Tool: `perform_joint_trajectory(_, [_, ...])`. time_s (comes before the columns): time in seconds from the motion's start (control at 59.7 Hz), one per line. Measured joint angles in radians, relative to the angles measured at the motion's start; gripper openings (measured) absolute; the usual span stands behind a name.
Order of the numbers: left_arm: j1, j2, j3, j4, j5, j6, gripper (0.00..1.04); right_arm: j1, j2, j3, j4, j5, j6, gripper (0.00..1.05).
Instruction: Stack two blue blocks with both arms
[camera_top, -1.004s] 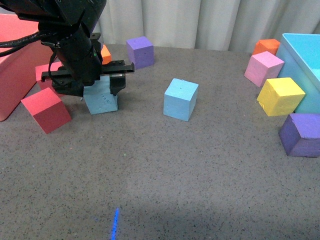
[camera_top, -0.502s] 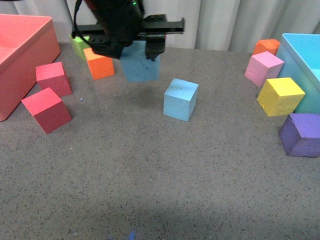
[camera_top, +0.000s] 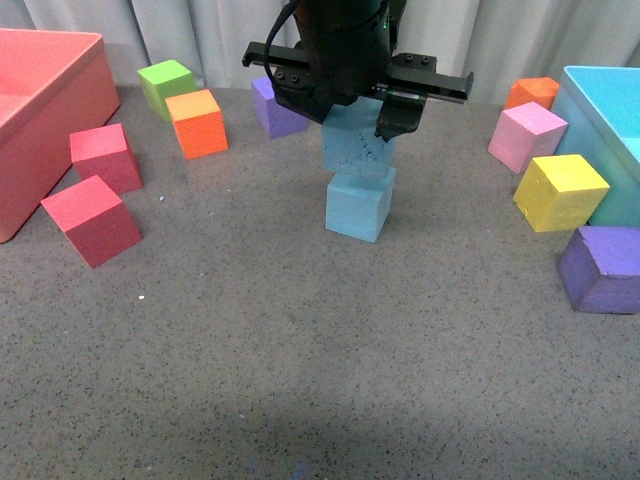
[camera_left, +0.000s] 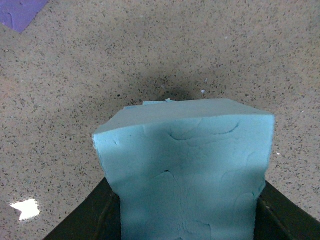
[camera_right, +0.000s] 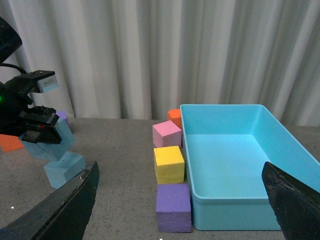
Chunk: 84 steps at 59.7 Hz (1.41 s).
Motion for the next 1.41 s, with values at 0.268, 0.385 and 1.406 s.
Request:
perform_joint_trajectory(0.268, [0.002,0.053,0.055,-0.023,0.005,0.014,0.48,0.000,0.000,0.000,0.000,0.000,0.000,0.95])
perform_joint_trajectory(0.385, [0.002,0.057,0.056,-0.022,0.021,0.031,0.48,0.000,0.000,0.000,0.000,0.000,0.000,0.95])
perform_joint_trajectory(1.406, [-0.002,0.056,0.088,-0.043,0.027,0.056,0.98,0.000,0.000,0.000,0.000,0.000,0.000,0.95])
